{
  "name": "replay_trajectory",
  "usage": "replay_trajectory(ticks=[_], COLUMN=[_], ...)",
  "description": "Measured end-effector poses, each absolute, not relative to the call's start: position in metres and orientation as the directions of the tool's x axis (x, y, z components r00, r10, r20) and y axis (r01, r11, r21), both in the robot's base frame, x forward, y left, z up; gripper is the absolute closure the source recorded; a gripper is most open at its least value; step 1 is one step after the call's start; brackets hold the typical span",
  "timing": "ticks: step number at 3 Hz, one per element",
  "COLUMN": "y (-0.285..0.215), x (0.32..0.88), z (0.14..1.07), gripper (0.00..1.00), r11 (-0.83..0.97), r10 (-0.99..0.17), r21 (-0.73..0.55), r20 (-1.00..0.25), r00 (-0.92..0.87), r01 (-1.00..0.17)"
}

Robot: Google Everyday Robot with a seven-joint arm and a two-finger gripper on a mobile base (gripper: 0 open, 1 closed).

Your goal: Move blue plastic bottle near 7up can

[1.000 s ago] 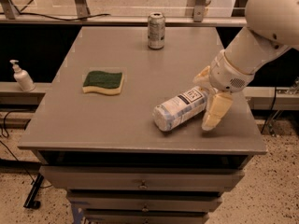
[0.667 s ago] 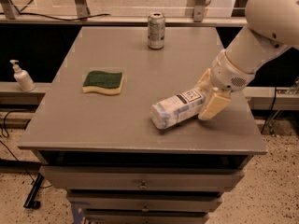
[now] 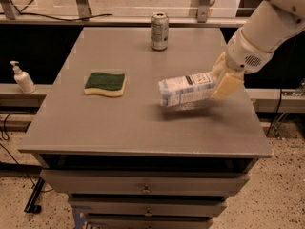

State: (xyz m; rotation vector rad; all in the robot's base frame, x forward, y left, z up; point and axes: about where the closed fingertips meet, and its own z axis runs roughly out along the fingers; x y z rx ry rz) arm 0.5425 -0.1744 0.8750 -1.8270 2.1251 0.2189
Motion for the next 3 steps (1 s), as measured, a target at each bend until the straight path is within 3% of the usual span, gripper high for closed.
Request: replay_trajectory(ticks=[1, 3], y=[-0.1752, -0.1737], x=[0.5450, 0.5536], z=[0.8789, 0.8821], gripper=[1.00, 1.00], r11=[0.177, 0.165], r10=[-0.929, -0.931], r21=[-0.103, -0.141], r20=[-0.347, -0.348], r00=[-0.131, -0.107], r01=[-0.979, -0.976])
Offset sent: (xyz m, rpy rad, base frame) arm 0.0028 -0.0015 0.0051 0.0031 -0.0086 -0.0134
